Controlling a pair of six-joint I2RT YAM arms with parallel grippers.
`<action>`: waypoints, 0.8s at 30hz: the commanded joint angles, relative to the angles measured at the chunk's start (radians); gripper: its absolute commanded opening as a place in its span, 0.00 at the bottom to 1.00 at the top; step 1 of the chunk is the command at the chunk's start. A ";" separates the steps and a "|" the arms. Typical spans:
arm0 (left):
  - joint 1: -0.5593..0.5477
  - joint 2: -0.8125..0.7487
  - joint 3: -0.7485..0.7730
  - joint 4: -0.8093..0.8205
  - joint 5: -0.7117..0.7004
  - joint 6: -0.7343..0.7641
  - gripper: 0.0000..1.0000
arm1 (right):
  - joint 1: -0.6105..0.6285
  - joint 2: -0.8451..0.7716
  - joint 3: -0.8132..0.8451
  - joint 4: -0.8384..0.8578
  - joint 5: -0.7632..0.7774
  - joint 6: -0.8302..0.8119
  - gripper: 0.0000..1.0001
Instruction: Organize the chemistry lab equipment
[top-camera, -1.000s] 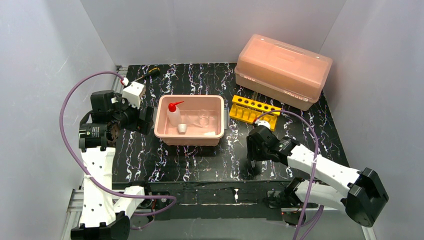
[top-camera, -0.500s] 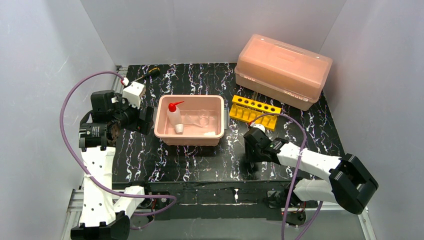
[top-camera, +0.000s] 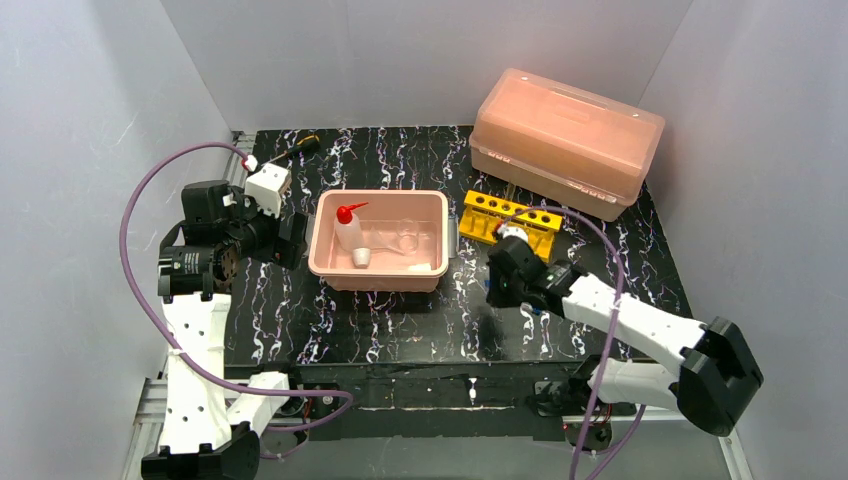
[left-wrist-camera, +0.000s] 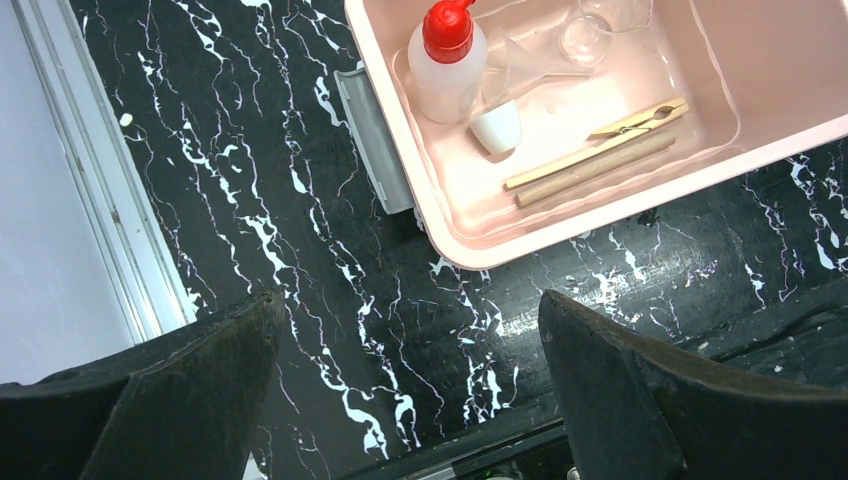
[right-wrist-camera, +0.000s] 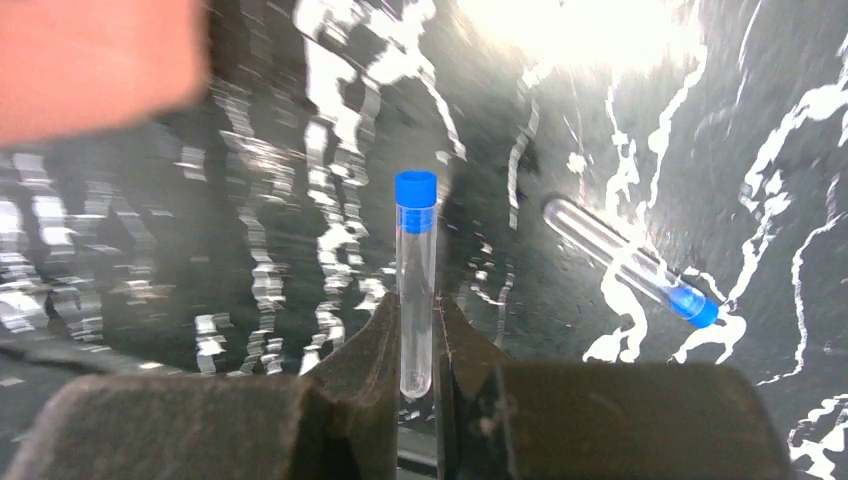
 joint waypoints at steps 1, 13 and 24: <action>0.003 -0.009 0.007 -0.014 0.009 -0.004 0.98 | -0.001 -0.069 0.269 -0.055 -0.020 -0.071 0.01; 0.003 -0.005 -0.007 -0.017 0.033 -0.022 0.98 | 0.000 0.321 0.789 -0.095 -0.186 -0.181 0.01; 0.003 -0.037 -0.033 -0.035 0.040 -0.010 0.98 | 0.000 0.615 0.883 -0.080 -0.190 -0.180 0.14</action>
